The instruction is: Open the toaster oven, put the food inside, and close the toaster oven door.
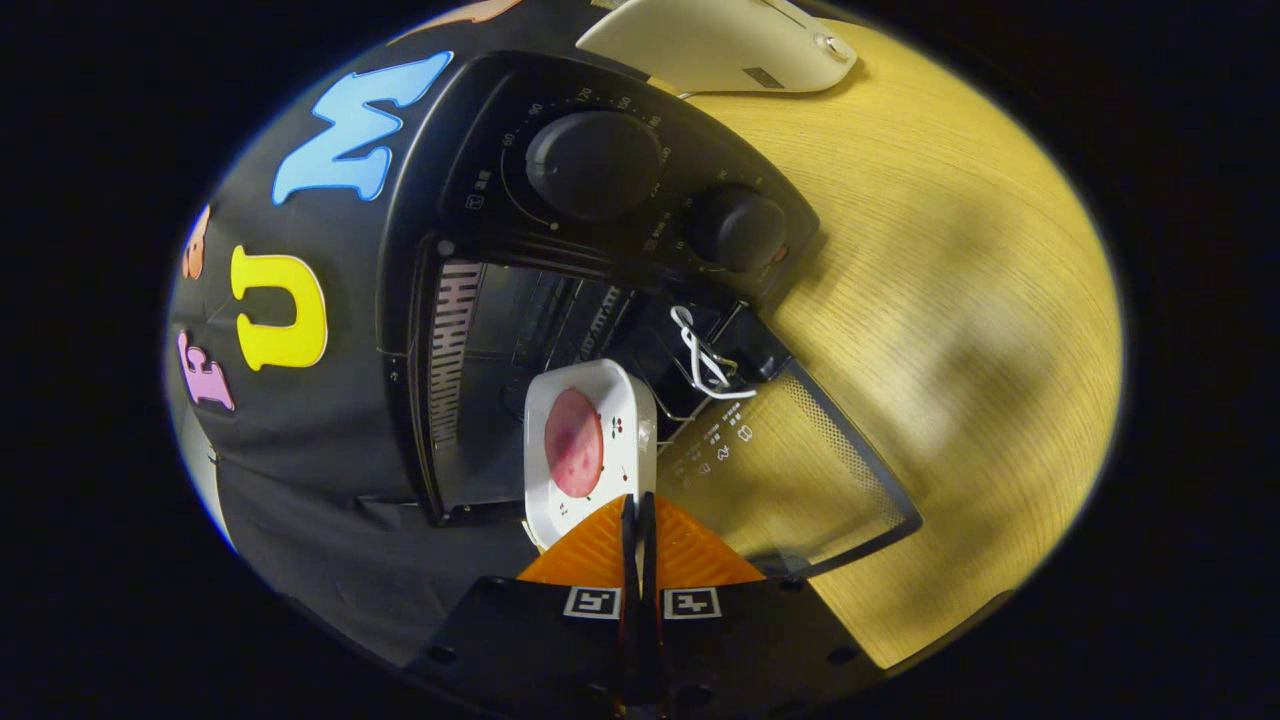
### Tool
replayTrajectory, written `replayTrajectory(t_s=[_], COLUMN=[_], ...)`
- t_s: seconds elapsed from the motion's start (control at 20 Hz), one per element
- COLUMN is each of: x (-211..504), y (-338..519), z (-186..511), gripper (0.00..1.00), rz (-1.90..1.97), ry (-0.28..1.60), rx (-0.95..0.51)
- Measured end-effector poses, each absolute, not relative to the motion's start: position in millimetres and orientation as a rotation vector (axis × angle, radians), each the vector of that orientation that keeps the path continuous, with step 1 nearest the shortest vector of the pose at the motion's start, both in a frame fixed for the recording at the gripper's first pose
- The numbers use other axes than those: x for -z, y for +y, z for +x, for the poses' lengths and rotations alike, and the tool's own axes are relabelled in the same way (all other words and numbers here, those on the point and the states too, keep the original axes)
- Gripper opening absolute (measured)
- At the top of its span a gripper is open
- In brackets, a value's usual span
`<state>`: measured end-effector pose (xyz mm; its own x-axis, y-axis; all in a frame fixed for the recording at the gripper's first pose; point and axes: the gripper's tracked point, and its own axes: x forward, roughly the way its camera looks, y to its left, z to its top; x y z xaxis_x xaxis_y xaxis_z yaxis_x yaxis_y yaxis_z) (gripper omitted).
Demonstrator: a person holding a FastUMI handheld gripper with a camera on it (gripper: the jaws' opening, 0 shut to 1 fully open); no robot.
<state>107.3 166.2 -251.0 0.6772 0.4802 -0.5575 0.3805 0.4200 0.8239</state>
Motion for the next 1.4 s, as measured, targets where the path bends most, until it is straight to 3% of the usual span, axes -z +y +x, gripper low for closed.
replayTrajectory(t_s=[0.75,1.0,1.15,1.2,1.4], x=[249,242,236,234,221], y=[193,202,208,212,219], z=[168,177,175,171,160], gripper=[0.02,0.03,0.10,0.16,0.68], rz=[1.268,1.310,1.321,1.320,1.318], ry=[0.687,0.632,0.627,0.627,0.623], rx=[0.118,0.119,0.083,0.062,0.011])
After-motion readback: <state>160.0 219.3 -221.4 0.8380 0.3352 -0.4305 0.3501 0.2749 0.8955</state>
